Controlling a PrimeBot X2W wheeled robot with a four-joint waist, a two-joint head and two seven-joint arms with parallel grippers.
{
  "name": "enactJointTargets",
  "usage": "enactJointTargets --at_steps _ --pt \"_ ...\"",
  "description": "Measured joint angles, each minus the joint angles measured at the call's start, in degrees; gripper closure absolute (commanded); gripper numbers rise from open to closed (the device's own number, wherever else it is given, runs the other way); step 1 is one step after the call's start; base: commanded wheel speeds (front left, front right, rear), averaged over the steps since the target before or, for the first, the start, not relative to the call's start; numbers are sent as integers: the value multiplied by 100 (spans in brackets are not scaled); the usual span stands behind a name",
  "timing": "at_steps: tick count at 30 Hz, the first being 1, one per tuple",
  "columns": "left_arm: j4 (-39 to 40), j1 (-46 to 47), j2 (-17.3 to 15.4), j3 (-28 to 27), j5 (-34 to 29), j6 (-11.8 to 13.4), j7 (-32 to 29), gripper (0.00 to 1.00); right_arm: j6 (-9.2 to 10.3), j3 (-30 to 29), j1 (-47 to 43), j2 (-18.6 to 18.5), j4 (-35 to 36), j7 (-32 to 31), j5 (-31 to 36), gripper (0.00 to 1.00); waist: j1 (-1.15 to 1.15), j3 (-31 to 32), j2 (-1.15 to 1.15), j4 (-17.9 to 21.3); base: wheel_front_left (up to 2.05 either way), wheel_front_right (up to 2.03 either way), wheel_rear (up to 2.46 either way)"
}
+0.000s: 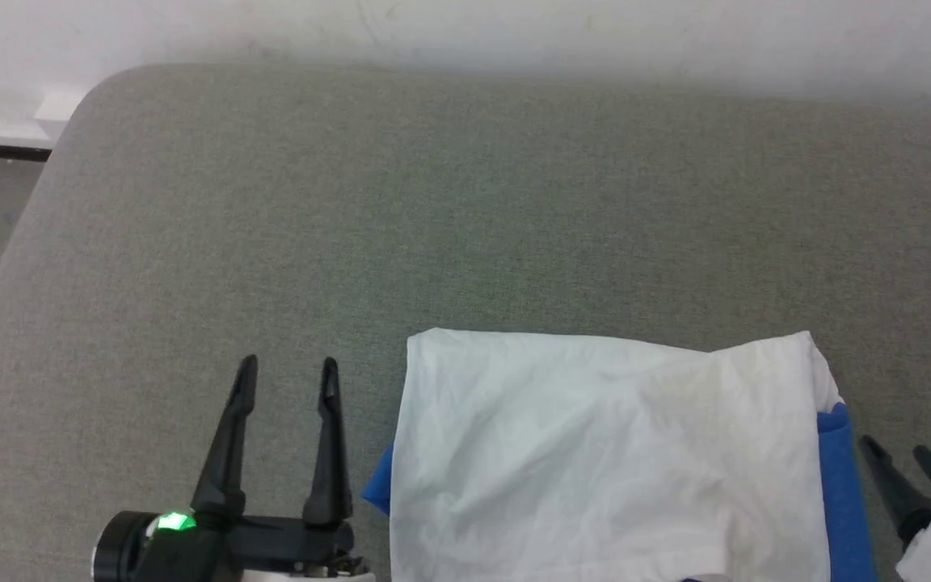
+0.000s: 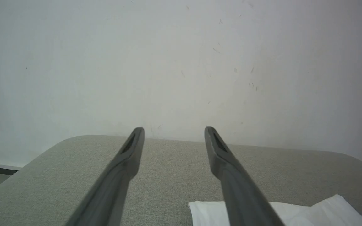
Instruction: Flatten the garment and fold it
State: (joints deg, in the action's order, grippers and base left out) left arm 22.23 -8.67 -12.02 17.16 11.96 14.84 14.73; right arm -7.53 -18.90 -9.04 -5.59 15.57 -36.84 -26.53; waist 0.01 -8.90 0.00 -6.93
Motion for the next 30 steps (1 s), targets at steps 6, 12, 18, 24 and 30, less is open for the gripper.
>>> enactJointTargets --at_steps 6,12,18,24,30 --pt "-21 158 176 221 -331 -10 0 0 0 107 238 -269 -780 4 412 0 0 -143 0 -188 0 0 0" --pt "-49 203 289 268 -420 -29 0 0 0 232 444 -358 -1382 122 474 0 0 -252 0 -406 0 0 0" --pt "-78 202 342 255 -435 -121 0 0 0 409 526 -401 -1693 108 270 0 0 -249 0 -542 0 0 0" --pt "-109 195 392 202 -427 -197 0 0 0 519 549 -363 -1924 52 126 92 -1 -148 0 -574 0 0 0" --pt "-165 133 411 137 -388 -269 0 0 -10 413 615 -177 -2152 281 210 100 -1 -49 0 -533 0 0 0"
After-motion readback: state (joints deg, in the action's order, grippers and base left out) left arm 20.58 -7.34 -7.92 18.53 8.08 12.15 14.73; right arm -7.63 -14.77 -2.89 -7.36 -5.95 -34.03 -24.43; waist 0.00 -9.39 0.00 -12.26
